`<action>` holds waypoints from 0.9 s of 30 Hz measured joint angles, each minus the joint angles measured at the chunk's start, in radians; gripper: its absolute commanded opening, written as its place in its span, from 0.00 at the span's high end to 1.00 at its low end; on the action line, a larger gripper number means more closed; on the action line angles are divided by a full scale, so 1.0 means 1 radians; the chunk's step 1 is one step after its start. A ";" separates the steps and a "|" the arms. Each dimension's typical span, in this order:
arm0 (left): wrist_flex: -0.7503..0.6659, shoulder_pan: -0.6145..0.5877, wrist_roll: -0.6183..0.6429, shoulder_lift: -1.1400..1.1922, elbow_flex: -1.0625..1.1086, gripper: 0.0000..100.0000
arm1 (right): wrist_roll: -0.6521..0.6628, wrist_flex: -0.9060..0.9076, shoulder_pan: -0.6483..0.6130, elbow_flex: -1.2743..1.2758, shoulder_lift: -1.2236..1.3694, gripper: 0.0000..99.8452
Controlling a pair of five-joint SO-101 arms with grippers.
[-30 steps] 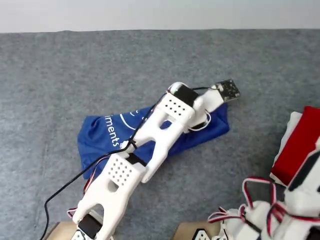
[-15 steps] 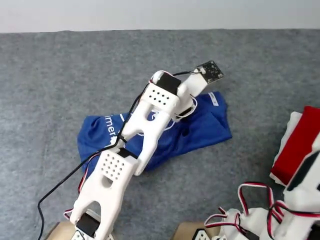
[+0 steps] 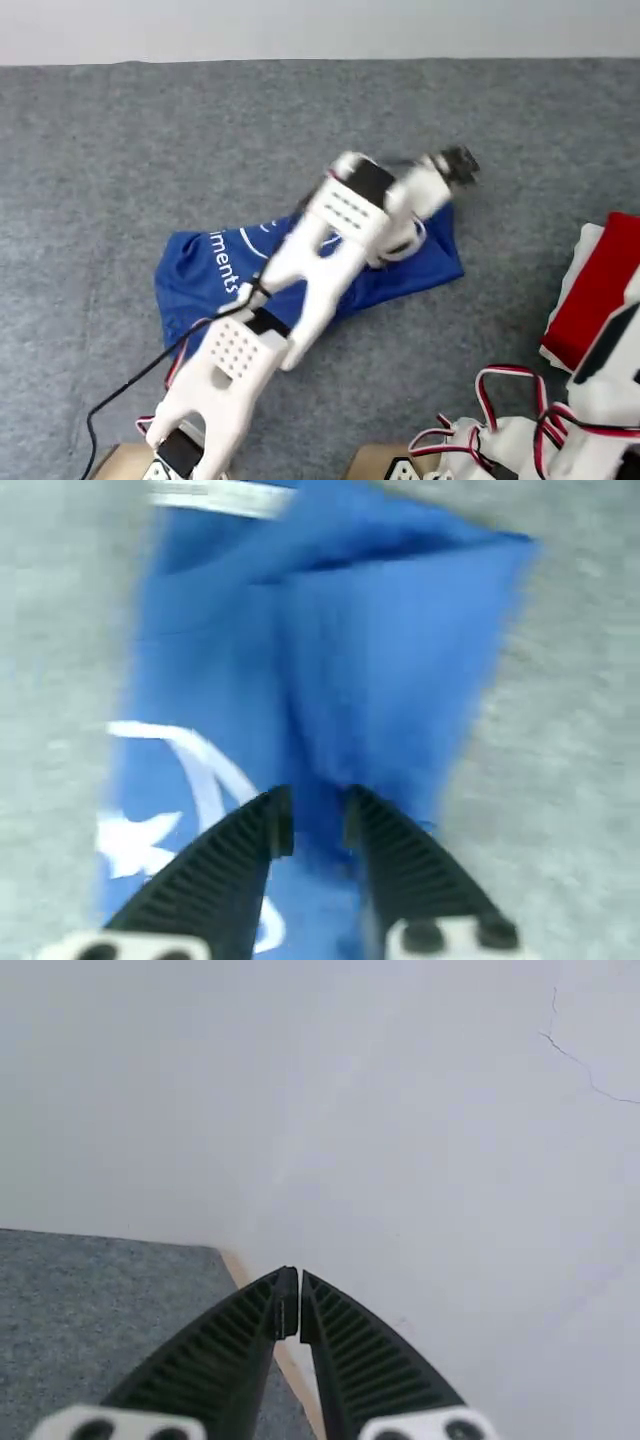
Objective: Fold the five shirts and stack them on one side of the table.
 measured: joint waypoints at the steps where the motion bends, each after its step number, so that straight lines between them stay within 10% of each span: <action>1: 0.000 0.009 0.000 -0.005 0.040 0.95 | 0.000 0.000 0.000 0.000 0.000 0.99; 12: -0.091 -0.137 0.003 -0.005 0.284 0.95 | 0.000 0.000 0.000 0.000 0.000 0.99; 27: -0.095 -0.031 0.002 -0.094 0.307 0.95 | 0.000 0.000 0.000 0.028 0.000 0.99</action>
